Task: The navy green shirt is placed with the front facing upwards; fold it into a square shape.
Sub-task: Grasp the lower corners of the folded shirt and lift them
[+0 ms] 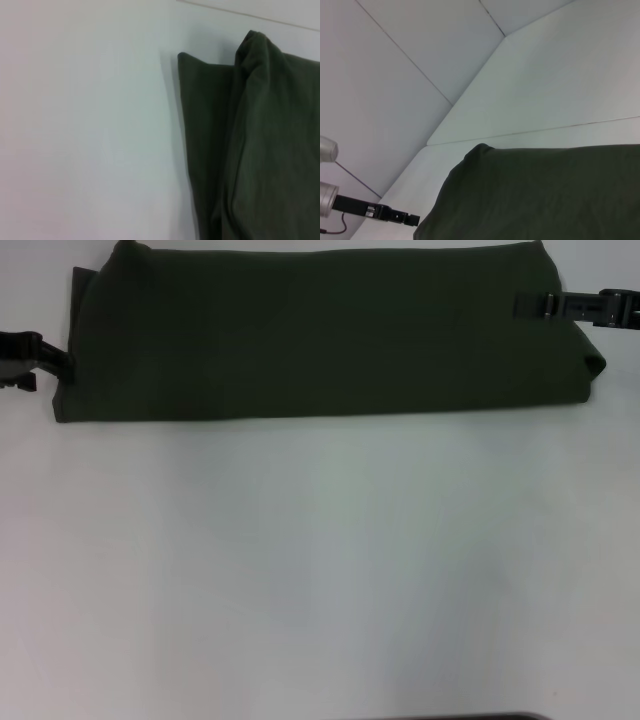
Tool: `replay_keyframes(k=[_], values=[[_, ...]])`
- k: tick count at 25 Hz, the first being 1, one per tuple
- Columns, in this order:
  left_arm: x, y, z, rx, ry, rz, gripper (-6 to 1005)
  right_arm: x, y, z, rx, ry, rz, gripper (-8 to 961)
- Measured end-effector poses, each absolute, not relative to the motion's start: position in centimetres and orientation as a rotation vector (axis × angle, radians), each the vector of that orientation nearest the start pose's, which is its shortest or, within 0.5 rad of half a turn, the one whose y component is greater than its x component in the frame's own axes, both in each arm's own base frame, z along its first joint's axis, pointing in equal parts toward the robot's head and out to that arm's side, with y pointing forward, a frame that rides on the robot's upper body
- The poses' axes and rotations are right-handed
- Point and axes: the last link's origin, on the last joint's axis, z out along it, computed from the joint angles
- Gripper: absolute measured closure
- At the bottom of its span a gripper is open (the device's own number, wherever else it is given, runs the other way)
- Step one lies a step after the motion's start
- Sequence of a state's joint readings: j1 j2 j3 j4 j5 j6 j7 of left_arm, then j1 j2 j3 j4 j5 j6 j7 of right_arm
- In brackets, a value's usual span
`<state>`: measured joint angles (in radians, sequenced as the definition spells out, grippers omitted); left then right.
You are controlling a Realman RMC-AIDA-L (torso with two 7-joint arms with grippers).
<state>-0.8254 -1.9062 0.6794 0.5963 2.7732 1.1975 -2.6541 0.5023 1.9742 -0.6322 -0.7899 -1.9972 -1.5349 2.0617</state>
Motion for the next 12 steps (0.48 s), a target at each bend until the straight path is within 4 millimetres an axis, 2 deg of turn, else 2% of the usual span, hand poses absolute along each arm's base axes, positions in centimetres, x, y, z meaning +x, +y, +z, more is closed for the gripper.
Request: replay_keyframes(k=[12], values=[[-30.5, 41.4, 5.2, -1.962, -1.742, 0.139, 469, 28.5, 35.3, 7.6, -2.351, 1.374, 0.735, 23]])
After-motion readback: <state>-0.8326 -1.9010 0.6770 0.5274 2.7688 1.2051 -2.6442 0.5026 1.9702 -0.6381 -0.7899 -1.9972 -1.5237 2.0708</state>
